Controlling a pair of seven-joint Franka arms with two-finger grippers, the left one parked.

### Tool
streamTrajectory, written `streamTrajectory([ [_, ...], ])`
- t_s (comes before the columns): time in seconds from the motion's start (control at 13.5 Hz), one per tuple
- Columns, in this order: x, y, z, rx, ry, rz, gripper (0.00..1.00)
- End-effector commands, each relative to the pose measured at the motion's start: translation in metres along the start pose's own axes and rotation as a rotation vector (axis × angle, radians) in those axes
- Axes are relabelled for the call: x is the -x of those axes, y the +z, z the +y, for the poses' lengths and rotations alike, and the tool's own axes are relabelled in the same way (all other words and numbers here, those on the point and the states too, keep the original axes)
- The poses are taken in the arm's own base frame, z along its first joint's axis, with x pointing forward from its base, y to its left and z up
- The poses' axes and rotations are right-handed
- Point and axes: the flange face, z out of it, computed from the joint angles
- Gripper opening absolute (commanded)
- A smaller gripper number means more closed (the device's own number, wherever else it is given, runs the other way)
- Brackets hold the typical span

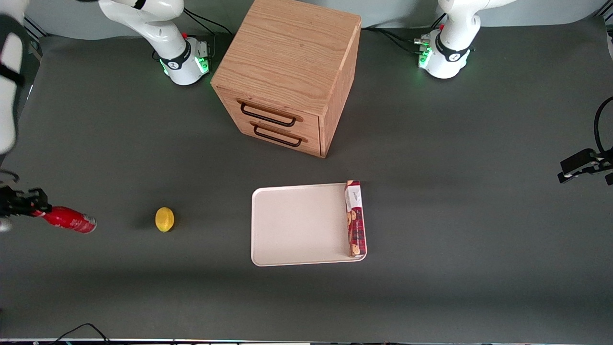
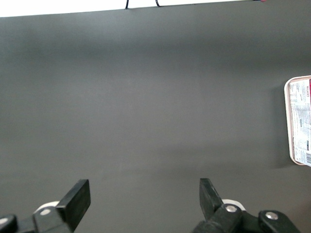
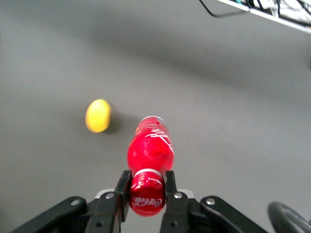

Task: Place coke bottle on tray
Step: 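Lift the bottle with the right gripper and carry it toward the tray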

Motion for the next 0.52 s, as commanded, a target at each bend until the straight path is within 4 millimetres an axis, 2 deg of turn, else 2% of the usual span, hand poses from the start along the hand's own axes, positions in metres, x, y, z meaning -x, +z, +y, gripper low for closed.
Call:
streamTrajectory([
  [0.0, 0.007, -0.066, -0.05, -0.024, -0.013, 0.01, 0.03],
  [0.07, 0.008, -0.078, -0.073, -0.038, 0.015, 0.004, 0.03],
  [0.3, -0.008, -0.105, -0.16, -0.072, 0.097, 0.022, 0.03],
  [0.44, -0.024, -0.107, -0.213, -0.094, 0.13, 0.031, 0.03],
])
